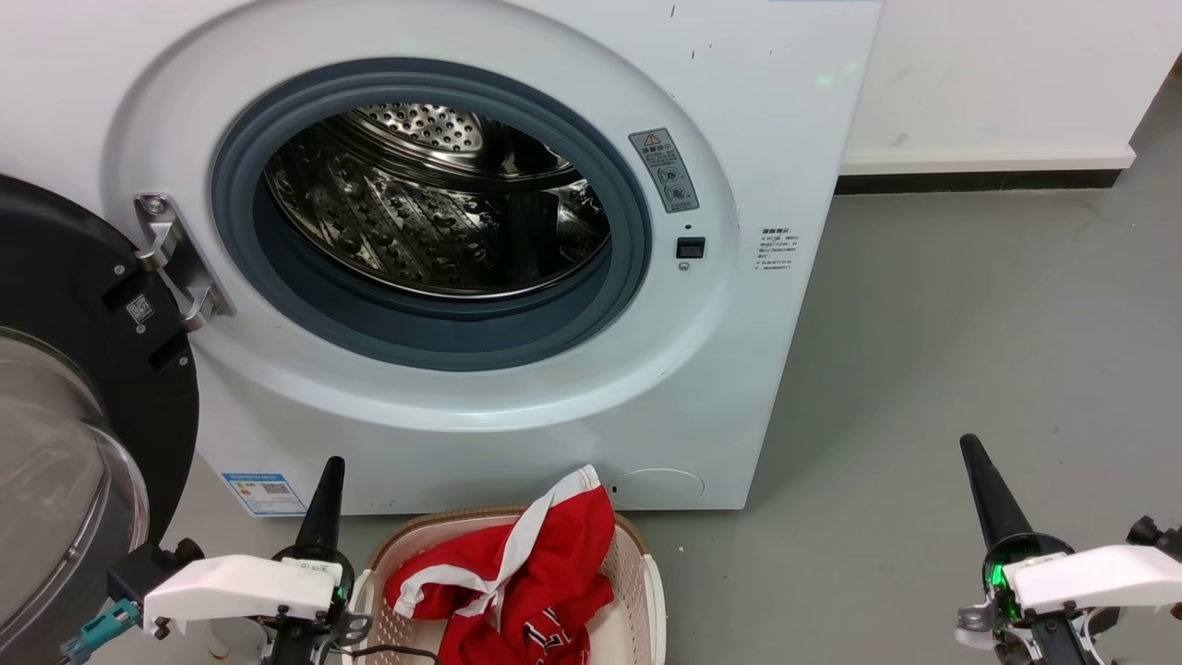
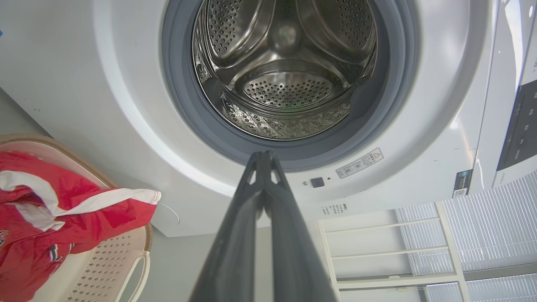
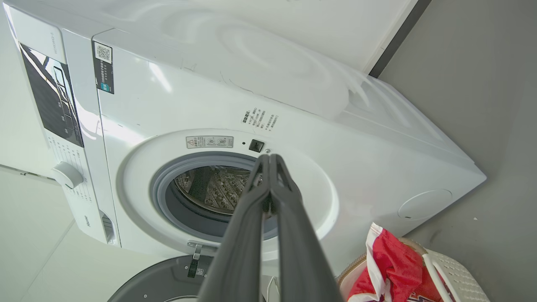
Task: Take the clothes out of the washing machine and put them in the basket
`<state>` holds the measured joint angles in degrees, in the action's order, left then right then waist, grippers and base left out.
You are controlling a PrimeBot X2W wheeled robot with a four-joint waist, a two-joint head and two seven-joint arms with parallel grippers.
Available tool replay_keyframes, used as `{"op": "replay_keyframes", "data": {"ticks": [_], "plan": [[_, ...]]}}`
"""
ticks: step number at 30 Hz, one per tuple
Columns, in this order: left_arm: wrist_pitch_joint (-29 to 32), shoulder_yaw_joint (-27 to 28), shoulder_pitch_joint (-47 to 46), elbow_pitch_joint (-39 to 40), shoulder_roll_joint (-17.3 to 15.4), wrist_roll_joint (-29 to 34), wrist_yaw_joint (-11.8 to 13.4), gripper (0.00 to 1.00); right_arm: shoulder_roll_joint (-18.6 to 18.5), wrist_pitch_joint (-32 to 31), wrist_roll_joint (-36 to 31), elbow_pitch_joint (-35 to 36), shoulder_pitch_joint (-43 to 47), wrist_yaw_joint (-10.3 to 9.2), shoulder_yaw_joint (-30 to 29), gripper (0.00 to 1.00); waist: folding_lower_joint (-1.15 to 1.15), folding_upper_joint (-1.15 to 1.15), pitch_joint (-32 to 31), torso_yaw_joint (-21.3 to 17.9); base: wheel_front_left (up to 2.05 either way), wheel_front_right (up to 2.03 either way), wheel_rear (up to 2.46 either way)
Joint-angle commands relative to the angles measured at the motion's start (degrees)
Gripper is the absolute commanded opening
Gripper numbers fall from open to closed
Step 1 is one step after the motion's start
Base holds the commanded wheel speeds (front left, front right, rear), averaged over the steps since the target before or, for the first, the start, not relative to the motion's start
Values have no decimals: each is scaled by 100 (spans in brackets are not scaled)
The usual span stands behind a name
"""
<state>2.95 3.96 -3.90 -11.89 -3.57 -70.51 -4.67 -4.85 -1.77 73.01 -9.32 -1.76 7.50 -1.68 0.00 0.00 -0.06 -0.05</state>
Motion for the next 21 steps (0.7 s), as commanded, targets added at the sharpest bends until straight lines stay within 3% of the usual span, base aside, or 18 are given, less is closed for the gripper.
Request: {"op": "replay_keyframes", "data": {"ticks": [1, 21], "plan": [[29, 34, -132, 9, -12, -150, -56, 0, -20, -25, 161, 1, -154, -1, -30, 0, 0, 0, 1, 0, 0, 0, 0], [194, 151, -195, -107, 31, -1163, -180, 0, 3, -156, 1148, -235, -321, -1, -136, 0, 0, 0, 11, 2, 0, 0, 0]]}}
